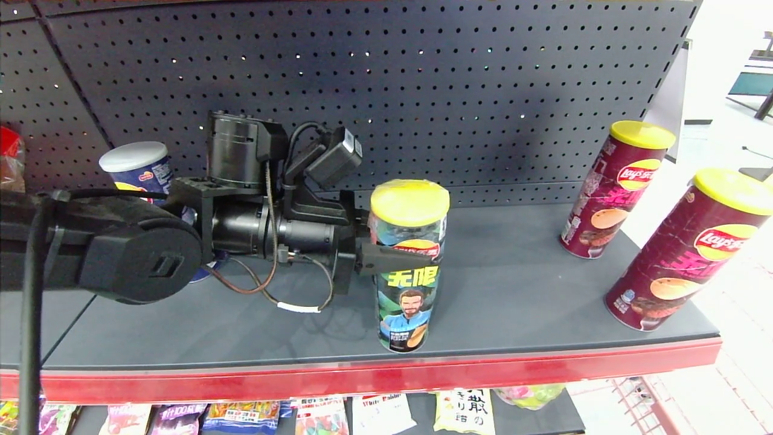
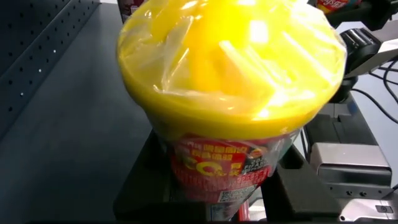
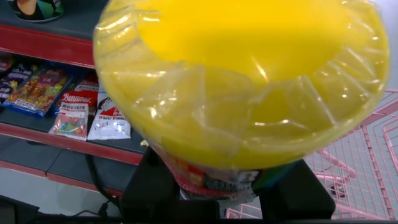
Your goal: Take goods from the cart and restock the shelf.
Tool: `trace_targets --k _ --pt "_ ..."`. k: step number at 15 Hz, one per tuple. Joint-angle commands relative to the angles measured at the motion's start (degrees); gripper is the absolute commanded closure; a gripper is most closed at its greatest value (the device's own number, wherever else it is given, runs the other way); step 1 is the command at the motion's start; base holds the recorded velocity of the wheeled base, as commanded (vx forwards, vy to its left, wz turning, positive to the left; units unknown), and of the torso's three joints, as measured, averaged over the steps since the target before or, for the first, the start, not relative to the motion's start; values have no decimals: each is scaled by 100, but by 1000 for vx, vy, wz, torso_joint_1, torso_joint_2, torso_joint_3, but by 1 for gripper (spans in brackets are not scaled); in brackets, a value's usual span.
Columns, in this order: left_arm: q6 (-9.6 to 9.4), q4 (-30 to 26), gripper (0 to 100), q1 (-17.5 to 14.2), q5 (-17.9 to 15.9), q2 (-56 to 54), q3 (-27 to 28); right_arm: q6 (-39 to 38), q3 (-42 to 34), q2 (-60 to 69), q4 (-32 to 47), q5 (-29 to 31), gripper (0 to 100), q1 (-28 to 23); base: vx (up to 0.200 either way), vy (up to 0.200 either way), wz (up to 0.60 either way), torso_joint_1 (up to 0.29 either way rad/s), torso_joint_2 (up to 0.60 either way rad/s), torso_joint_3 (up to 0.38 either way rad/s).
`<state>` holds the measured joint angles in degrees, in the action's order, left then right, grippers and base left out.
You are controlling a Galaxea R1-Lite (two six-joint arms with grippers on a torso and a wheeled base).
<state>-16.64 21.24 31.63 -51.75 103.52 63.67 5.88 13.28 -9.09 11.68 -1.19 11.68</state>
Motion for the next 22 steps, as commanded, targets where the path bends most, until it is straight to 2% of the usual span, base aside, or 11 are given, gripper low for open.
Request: trace_targets --k 1,11,16,17,22 --pt "3 -5 100 9 -2 -25 -48 1 0 -13 1 -4 100 1 0 0 0 0 0 0" --pt "29 -5 100 27 -55 -60 -118 1 8 -22 1 -4 100 1 0 0 0 0 0 0" --pt "-32 3 100 27 -63 -60 -162 1 26 -31 1 -4 100 1 0 0 0 0 0 0" --pt "-32 3 0 27 -63 -78 -197 1 26 -31 1 -4 100 1 0 0 0 0 0 0" --pt "-23 3 0 -8 -28 -113 -276 1 35 -40 1 -4 100 1 0 0 0 0 0 0"
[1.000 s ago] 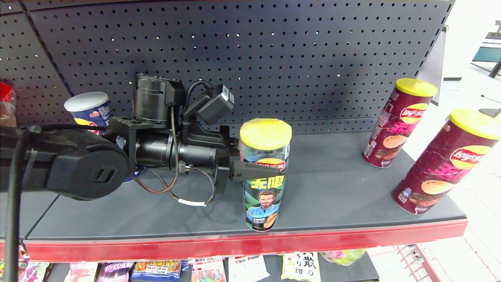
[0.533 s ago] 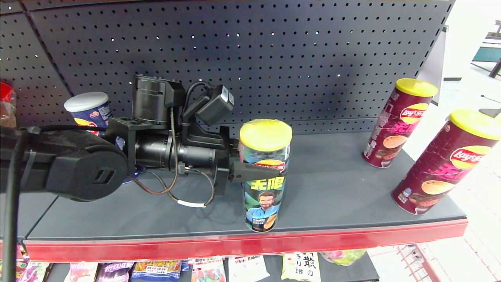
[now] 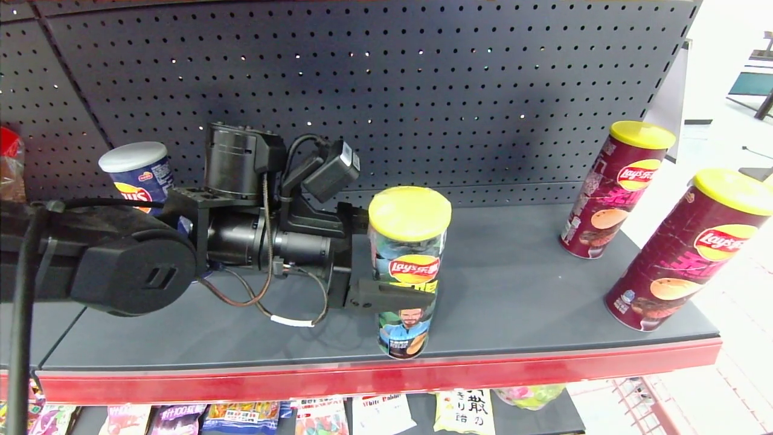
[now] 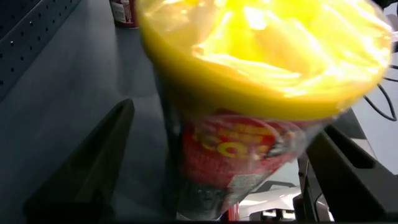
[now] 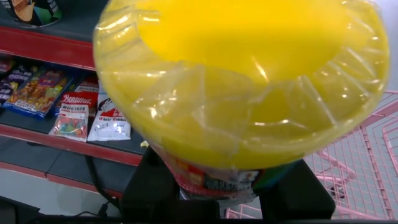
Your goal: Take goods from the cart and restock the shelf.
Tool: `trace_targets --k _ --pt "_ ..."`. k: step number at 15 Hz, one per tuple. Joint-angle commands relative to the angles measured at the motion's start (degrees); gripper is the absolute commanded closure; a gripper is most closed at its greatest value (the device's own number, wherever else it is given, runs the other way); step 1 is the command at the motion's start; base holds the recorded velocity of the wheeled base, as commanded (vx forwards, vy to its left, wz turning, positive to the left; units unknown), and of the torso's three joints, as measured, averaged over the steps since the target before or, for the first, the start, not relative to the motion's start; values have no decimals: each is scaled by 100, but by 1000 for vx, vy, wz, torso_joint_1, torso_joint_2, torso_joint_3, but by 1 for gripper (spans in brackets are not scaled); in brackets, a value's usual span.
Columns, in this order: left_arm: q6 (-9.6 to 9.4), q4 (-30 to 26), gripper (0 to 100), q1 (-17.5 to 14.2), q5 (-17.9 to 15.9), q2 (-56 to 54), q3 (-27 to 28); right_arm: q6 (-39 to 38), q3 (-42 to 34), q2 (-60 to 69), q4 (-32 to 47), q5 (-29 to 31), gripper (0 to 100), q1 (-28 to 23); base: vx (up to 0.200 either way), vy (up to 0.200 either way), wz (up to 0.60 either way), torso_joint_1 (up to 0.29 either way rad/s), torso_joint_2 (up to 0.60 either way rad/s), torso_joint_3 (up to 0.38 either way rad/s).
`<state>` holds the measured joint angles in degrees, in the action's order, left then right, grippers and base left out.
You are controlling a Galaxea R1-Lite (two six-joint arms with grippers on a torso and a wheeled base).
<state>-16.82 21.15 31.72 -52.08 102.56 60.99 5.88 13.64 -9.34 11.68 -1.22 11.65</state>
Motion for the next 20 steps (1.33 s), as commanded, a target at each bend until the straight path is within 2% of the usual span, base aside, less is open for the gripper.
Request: trace_targets --k 1,4,14,20 --pt "-5 12 0 -26 40 -78 -26 1 16 -15 1 -10 100 12 0 0 0 0 0 0" --pt "39 3 0 -140 391 -395 -368 -34 16 37 1 -19 100 12 0 0 0 0 0 0" --pt "4 21 0 -518 409 -1414 -1529 -95 112 29 1 -28 100 30 0 0 0 0 0 0" --pt "4 12 0 -650 409 -1871 -1933 -87 183 11 1 -28 100 30 0 0 0 0 0 0"
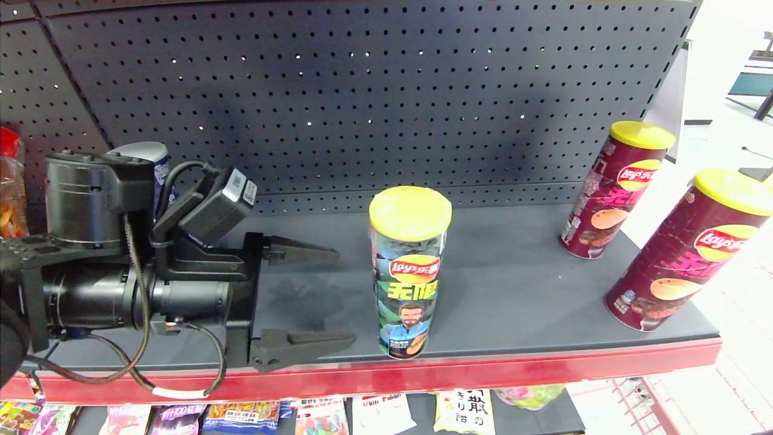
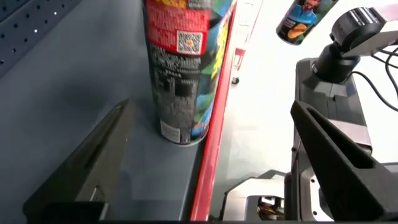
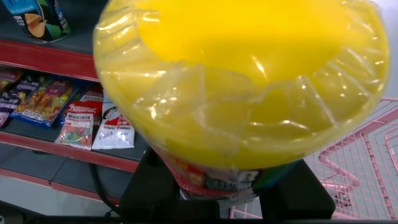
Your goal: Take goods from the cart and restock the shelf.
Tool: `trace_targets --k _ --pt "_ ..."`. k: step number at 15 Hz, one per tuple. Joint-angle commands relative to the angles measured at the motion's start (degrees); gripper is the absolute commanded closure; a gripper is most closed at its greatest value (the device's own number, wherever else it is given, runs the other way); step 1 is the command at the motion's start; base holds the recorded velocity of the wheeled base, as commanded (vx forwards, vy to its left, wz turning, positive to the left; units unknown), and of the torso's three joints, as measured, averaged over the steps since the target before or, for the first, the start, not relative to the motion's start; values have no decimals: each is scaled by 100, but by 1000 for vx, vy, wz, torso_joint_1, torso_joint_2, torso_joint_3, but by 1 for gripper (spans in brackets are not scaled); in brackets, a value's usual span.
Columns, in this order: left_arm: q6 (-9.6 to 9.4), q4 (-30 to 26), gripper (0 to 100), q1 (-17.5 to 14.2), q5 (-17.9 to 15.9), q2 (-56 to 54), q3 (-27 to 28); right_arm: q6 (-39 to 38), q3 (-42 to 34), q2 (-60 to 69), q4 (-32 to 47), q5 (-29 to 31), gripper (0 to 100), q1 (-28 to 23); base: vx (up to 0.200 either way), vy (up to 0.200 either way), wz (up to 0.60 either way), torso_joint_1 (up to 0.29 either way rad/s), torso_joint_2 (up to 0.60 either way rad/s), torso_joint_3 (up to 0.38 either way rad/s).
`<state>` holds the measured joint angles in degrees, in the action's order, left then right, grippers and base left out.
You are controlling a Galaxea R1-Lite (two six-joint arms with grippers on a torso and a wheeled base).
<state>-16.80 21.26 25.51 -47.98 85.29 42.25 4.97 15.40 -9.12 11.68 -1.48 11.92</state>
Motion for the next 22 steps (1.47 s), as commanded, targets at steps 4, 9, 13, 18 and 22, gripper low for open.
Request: trace_targets --k 4,9,13,18,22 --pt "19 1 0 -328 -9 -750 -674 12 -2 -2 10 -2 100 3 0 0 0 0 0 0" --pt "36 1 0 -952 342 -1989 -1676 39 499 -732 1 -389 100 214 0 0 0 0 0 0" --pt "528 -140 0 -1075 1599 -3580 -2476 39 1510 -2402 -60 -1162 100 891 0 0 0 0 0 0" --pt "608 -1564 0 -1075 1775 -4951 -2599 30 1950 -3562 -588 -1188 100 1409 0 0 0 0 0 0" --pt "652 -2486 0 -1075 1863 -5848 -2564 39 2319 -4107 -658 -1391 100 1620 0 0 0 0 0 0"
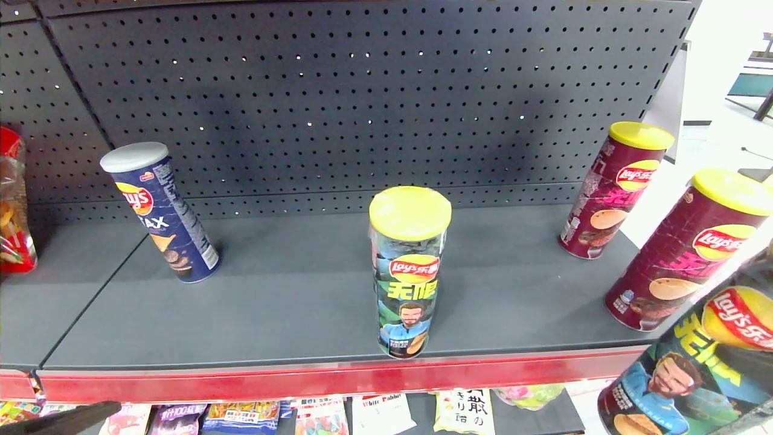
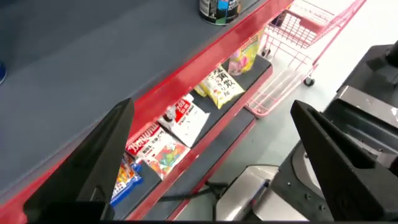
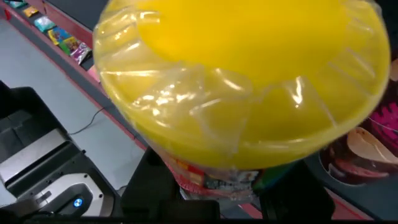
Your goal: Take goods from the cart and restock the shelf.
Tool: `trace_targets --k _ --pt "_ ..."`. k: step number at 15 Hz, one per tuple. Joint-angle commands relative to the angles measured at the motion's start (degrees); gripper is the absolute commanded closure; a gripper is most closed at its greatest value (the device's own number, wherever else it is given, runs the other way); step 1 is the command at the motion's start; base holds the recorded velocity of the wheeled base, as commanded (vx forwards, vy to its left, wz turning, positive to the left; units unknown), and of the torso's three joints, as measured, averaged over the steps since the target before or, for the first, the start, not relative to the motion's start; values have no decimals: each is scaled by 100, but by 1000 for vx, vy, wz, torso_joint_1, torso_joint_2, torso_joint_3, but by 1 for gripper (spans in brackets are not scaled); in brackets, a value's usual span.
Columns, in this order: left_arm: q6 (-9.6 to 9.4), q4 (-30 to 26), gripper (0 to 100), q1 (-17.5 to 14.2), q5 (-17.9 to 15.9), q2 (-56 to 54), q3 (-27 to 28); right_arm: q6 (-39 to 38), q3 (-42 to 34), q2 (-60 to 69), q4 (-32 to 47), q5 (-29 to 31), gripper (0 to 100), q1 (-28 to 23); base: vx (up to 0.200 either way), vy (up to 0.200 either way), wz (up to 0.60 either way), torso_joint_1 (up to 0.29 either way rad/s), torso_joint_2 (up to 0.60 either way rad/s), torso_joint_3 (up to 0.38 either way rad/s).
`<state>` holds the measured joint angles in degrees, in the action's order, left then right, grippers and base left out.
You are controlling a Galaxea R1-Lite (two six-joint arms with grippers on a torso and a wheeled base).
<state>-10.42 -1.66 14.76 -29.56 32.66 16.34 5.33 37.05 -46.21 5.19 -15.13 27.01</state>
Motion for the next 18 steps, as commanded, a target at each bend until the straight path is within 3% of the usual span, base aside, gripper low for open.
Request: trace_targets --k 1,3,7,12,15,18 --pt "49 -344 0 0 29 -743 45 3 277 -626 -10 -34 100 190 0 0 0 0 0 0" --pt "49 -405 0 0 135 -858 45 3 453 -1030 -150 -43 100 208 0 0 0 0 0 0" --pt "49 -405 0 0 196 -928 89 12 778 -2190 -1389 -52 100 217 0 0 0 0 0 0" --pt "58 -405 0 0 196 -928 133 258 1490 -3254 -1495 -157 100 181 0 0 0 0 0 0" --pt "58 -405 0 0 223 -919 168 293 1762 -4115 -2339 -245 100 164 0 0 0 0 0 0" --pt "75 -405 0 0 232 -902 212 293 2272 -4660 -2383 -263 100 181 0 0 0 0 0 0"
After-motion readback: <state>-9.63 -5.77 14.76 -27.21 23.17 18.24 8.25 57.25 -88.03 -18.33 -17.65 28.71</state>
